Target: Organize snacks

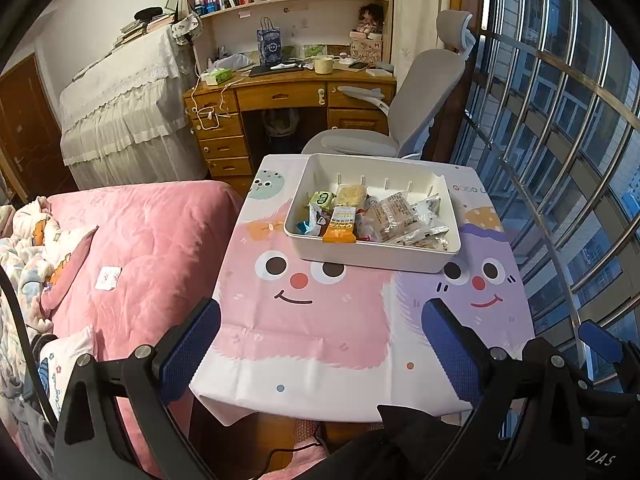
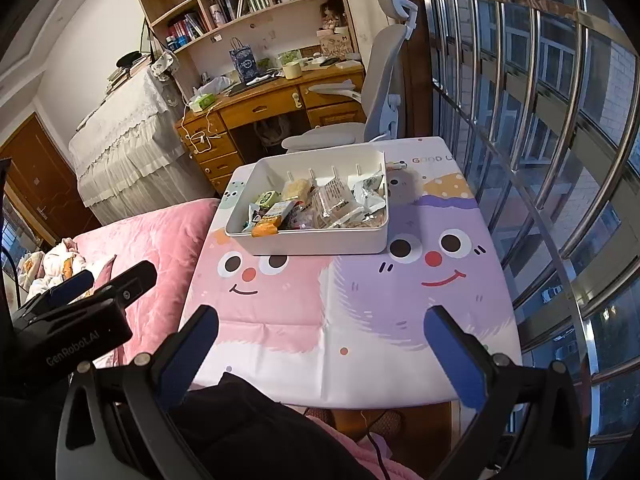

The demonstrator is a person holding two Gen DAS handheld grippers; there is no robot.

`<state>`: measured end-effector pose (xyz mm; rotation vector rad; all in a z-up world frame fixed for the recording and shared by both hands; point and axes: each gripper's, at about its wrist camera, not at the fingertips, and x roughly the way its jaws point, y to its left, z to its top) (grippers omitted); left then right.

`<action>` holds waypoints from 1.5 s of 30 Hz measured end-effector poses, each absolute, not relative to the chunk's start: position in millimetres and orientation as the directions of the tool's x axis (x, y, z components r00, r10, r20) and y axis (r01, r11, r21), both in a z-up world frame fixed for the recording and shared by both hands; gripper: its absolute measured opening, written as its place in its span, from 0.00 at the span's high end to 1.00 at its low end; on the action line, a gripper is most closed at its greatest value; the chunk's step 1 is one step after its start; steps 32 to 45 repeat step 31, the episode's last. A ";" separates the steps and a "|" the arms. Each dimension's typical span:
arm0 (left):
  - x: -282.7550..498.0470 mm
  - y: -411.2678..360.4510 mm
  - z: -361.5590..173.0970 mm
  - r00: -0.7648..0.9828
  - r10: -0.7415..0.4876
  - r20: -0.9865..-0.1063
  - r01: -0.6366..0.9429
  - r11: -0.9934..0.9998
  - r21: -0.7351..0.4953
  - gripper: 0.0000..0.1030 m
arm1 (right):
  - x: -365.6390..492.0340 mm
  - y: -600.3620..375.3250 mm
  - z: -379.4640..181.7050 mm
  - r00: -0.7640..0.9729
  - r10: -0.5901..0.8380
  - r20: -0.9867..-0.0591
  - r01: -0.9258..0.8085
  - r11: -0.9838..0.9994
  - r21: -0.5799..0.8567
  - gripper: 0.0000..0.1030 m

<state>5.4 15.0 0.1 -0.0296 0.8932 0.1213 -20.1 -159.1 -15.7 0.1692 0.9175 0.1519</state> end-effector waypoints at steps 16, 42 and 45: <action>6.3 14.4 0.1 0.618 0.094 -0.781 -0.117 0.993 0.027 0.03 | -12.3 -161.0 -17.8 0.589 0.203 -0.782 -0.063 0.976 0.207 0.00; 10.0 12.8 0.7 0.625 0.100 -0.774 -0.116 0.993 0.034 0.03 | -4.5 -164.4 -21.6 0.587 0.201 -0.784 -0.060 0.977 0.205 0.00; 10.0 12.8 0.7 0.625 0.100 -0.774 -0.116 0.993 0.034 0.03 | -4.5 -164.4 -21.6 0.587 0.201 -0.784 -0.060 0.977 0.205 0.00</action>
